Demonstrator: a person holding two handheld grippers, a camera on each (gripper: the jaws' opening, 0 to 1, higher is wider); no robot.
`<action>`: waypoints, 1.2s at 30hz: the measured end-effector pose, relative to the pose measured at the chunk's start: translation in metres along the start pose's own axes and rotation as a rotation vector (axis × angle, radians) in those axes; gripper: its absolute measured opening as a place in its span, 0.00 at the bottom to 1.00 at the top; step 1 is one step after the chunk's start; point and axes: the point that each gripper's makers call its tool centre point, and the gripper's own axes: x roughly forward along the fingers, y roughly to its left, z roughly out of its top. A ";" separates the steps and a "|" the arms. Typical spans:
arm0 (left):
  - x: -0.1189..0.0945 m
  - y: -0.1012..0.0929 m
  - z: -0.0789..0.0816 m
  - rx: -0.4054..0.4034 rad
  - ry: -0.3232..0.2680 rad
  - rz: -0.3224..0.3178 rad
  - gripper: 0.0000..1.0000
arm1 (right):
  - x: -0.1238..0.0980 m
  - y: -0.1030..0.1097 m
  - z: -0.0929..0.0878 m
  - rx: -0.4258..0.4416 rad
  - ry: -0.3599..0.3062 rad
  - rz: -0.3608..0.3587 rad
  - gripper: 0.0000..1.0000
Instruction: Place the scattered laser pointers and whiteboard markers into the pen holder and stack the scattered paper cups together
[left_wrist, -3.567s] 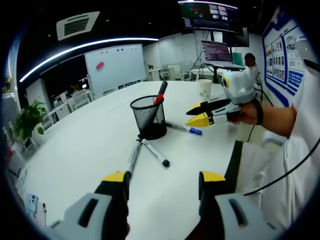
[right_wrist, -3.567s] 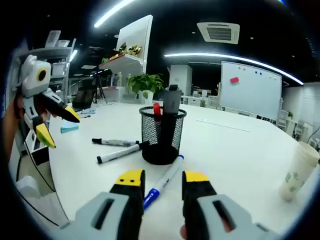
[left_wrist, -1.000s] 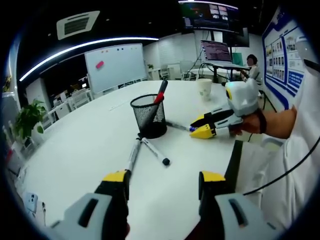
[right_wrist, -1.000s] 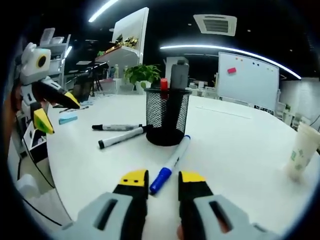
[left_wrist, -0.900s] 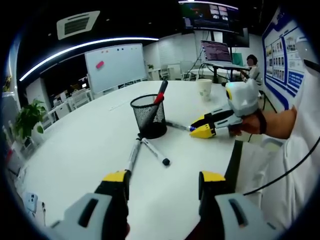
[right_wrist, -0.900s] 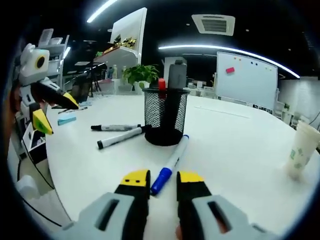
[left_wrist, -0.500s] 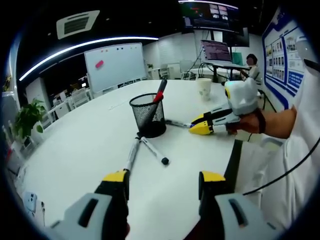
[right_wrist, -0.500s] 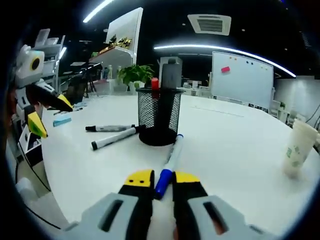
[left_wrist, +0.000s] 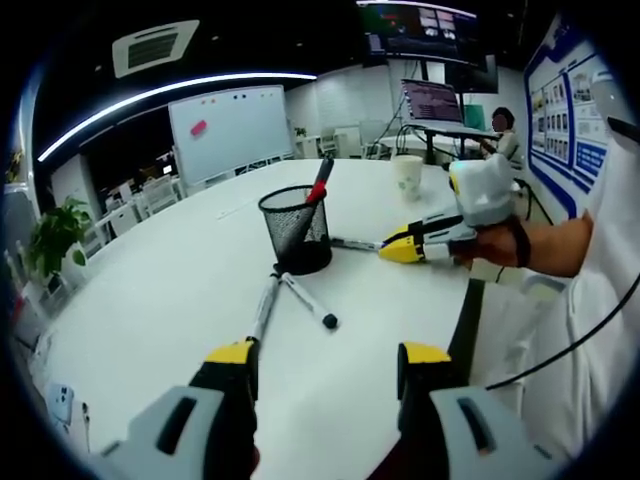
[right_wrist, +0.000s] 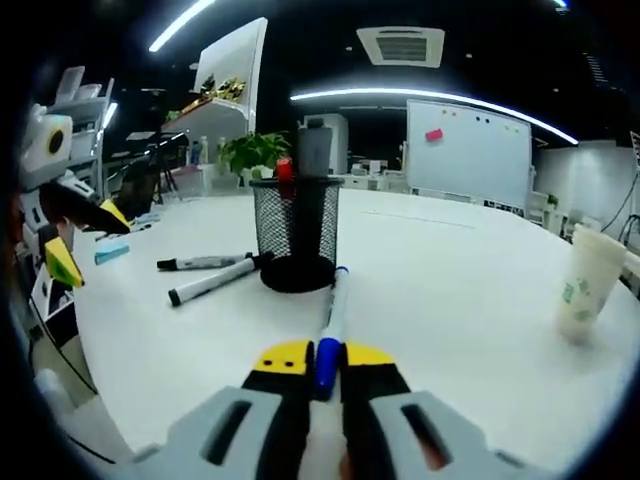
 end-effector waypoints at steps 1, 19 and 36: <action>0.000 0.000 0.000 0.000 0.001 0.001 0.57 | 0.000 0.000 0.000 0.001 -0.001 0.000 0.11; -0.001 -0.001 0.001 0.003 -0.001 0.000 0.57 | -0.001 -0.006 0.003 -0.019 -0.020 -0.022 0.10; 0.000 0.000 0.000 0.000 0.001 0.001 0.57 | -0.011 -0.015 0.025 -0.001 -0.118 -0.057 0.10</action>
